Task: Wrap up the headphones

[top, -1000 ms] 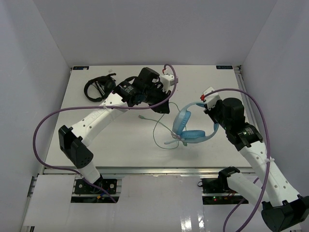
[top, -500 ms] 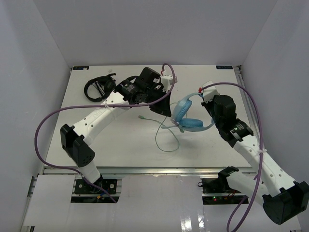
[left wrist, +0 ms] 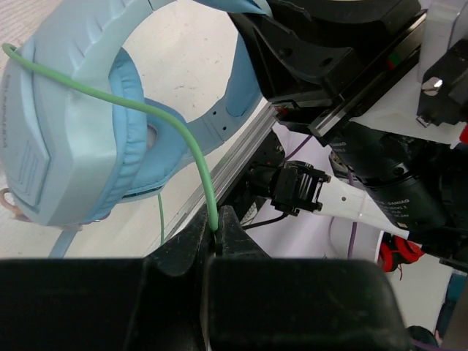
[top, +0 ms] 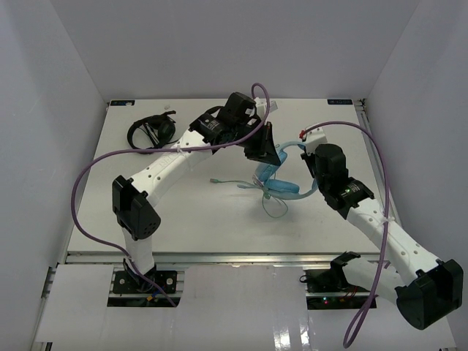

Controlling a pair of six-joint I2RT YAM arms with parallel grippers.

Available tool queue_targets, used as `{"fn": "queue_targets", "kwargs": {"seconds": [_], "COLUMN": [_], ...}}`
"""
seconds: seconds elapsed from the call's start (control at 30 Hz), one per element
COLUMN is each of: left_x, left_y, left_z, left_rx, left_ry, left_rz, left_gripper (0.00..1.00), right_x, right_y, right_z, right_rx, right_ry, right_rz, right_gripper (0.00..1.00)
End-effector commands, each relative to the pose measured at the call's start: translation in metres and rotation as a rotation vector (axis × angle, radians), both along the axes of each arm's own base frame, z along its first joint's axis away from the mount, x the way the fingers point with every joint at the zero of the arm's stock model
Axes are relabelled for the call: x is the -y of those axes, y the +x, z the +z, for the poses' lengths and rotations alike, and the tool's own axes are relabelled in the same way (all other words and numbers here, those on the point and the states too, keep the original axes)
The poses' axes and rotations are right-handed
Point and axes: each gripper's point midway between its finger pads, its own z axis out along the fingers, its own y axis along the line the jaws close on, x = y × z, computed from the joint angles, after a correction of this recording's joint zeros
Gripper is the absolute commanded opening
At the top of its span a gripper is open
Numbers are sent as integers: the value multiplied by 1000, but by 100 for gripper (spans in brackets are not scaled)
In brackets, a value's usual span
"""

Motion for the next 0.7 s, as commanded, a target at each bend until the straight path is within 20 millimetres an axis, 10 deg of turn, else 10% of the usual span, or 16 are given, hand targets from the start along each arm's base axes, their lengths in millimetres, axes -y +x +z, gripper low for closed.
{"fn": "queue_targets", "kwargs": {"seconds": [0.0,0.67], "left_x": [5,8], "left_y": [-11,-20], "left_z": [26,0], "left_rx": [17,180], "left_ry": [-67,31], "left_rz": [17,142], "left_gripper": [0,49], "right_x": [-7,-35], "right_y": [15,45], "right_z": [31,65], "right_rx": [98,3], "right_ry": [228,599], "right_rz": [-102,-116], "right_gripper": [8,8]}}
